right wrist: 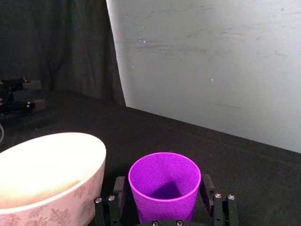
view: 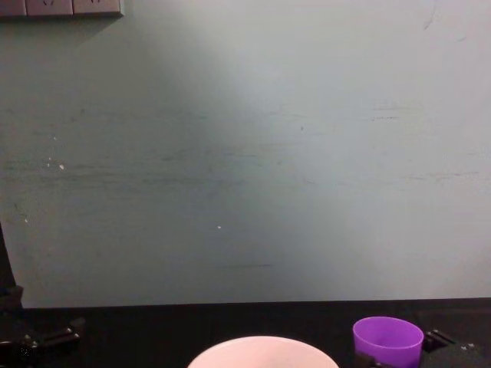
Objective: Pick up the cup and pour the mung beans from the cup into the bowl.
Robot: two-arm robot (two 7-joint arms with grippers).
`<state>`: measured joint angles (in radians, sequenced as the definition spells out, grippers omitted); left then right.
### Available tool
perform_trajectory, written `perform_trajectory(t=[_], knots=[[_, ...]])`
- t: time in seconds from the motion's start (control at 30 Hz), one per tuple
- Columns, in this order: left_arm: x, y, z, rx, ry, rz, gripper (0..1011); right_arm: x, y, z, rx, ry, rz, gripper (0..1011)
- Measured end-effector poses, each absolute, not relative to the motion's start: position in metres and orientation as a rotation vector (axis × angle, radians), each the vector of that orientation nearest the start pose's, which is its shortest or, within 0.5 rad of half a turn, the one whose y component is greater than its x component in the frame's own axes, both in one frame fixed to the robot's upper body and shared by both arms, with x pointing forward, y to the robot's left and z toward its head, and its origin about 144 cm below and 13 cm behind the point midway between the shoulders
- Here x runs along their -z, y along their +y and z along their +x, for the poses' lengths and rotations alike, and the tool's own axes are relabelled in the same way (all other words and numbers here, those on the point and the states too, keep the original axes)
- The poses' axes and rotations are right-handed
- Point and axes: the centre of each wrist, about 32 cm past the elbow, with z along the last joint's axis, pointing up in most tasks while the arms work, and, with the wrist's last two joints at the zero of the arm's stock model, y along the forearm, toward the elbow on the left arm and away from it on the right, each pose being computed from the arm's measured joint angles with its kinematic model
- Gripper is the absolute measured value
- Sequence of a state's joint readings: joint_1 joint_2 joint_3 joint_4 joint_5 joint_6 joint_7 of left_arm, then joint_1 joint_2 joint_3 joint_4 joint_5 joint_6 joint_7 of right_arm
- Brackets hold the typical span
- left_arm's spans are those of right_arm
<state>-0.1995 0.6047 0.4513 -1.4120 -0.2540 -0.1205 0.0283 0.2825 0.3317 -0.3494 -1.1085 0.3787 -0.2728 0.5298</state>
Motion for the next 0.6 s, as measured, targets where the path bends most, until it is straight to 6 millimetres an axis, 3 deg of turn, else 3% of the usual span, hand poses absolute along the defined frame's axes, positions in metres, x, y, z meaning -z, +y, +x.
perform_trajectory(t=[0.6], knots=[[-1.1398,0.3097,0.4886,-1.248,-0.285,0.304,1000,-1.0901,-0.2698,0.5236,0.885,-0.017,-0.028,1002]])
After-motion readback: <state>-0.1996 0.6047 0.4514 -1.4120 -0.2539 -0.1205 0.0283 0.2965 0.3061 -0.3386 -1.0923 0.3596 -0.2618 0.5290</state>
